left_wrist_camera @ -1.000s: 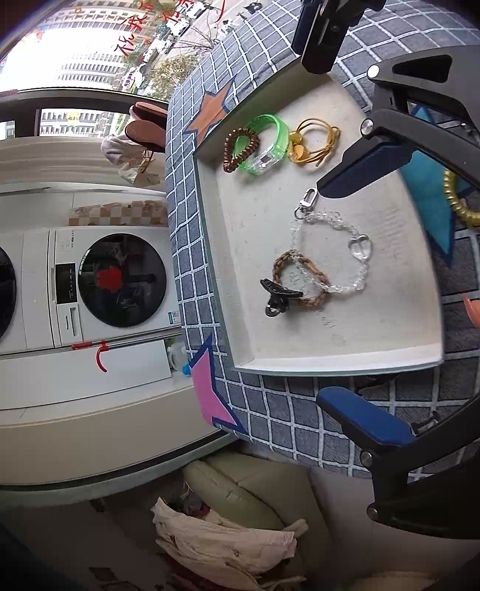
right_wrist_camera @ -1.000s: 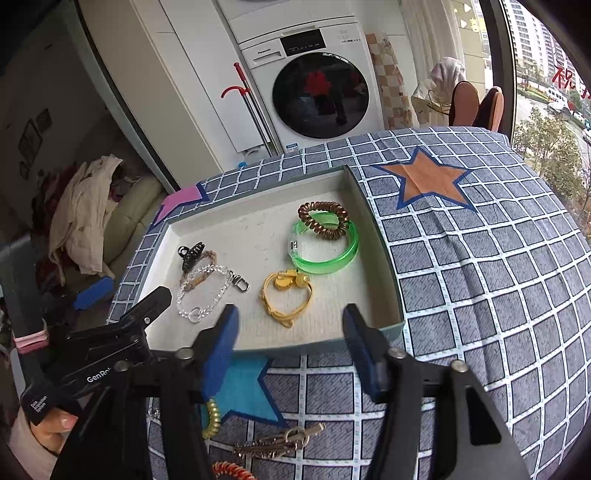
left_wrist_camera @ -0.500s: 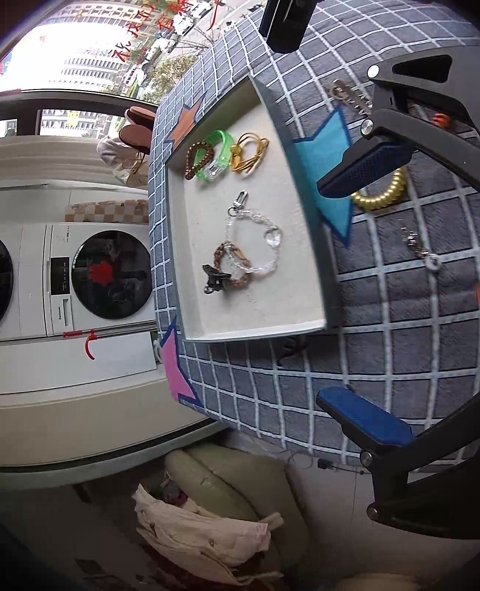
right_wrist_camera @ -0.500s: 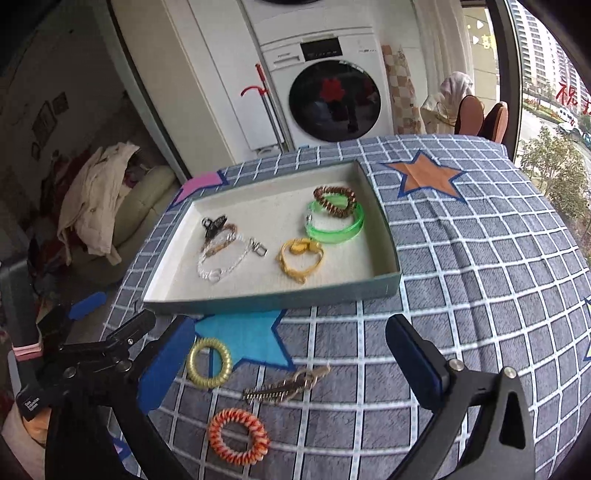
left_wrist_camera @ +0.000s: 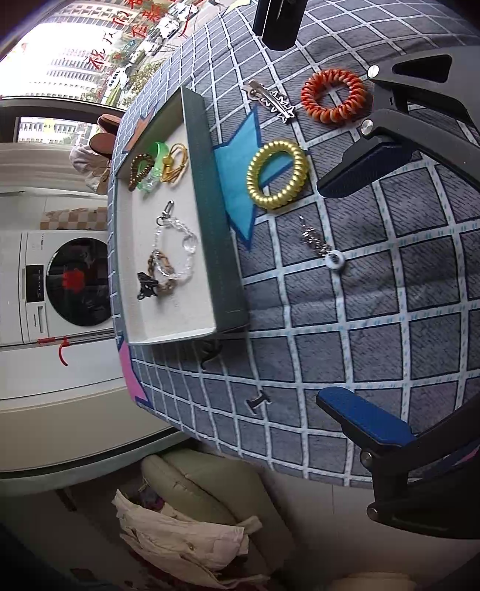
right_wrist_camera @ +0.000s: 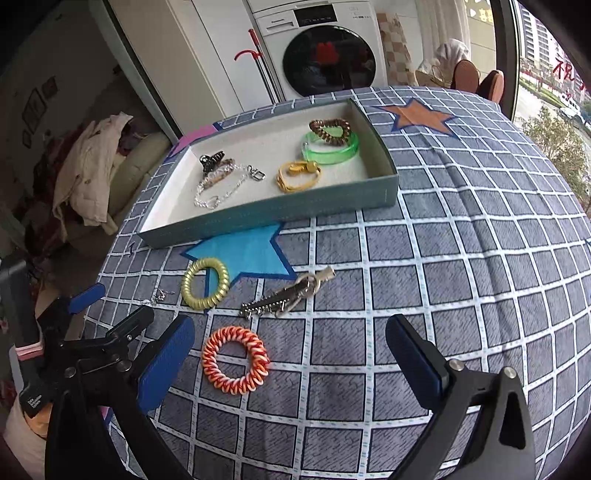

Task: Organize jewelry
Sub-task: 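Withdraw both open tools from the tray toward the remaining jewelry, then grasp the silver bead keychain with the left tool while the right tool grasps the orange-white coil band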

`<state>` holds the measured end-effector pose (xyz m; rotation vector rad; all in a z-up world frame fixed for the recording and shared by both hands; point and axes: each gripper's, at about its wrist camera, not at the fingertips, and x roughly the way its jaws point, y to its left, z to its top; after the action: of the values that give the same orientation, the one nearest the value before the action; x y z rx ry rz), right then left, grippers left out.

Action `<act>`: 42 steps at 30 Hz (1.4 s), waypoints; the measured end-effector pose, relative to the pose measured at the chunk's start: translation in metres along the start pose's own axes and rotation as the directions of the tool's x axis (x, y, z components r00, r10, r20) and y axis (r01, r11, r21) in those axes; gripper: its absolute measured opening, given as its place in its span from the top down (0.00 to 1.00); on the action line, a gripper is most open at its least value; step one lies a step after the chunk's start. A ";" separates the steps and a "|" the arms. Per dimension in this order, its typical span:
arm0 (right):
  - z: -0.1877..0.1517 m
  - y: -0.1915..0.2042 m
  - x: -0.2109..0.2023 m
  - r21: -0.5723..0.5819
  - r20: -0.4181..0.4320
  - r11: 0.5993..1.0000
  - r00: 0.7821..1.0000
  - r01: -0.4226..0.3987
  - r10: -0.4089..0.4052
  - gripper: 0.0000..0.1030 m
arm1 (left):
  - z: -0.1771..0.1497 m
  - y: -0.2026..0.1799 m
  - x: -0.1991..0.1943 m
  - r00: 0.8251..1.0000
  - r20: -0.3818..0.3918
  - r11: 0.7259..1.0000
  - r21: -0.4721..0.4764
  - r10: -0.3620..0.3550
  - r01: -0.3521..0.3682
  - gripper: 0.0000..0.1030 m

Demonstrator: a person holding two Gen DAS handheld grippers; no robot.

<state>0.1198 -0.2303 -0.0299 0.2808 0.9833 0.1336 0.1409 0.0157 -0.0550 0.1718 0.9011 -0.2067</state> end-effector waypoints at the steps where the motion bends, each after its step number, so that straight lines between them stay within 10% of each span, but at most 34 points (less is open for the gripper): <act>1: -0.002 0.000 0.001 0.003 -0.003 1.000 1.000 0.002 -0.002 0.00 | 0.000 0.001 0.001 1.000 -0.003 1.000 -0.002 0.001 -0.001 0.00; 12: -0.014 0.017 0.008 -0.046 -0.030 0.999 0.999 0.010 -0.011 0.08 | -0.002 0.004 0.004 1.000 -0.003 1.000 0.007 -0.013 0.013 0.00; 29: -0.033 0.037 0.024 -0.221 -0.049 0.966 0.988 0.133 -0.147 0.45 | 0.003 -0.009 0.019 1.000 -0.017 0.998 0.061 -0.024 0.024 0.00; 42: -0.037 0.048 0.024 -0.284 -0.048 0.950 0.988 0.131 -0.150 0.67 | 0.005 -0.014 0.016 0.990 -0.041 0.989 0.062 -0.132 0.134 0.36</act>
<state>0.1031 -0.1723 -0.0539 -0.0550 1.0354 0.1512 0.1507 -0.0005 -0.0659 0.1761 0.9438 -0.3581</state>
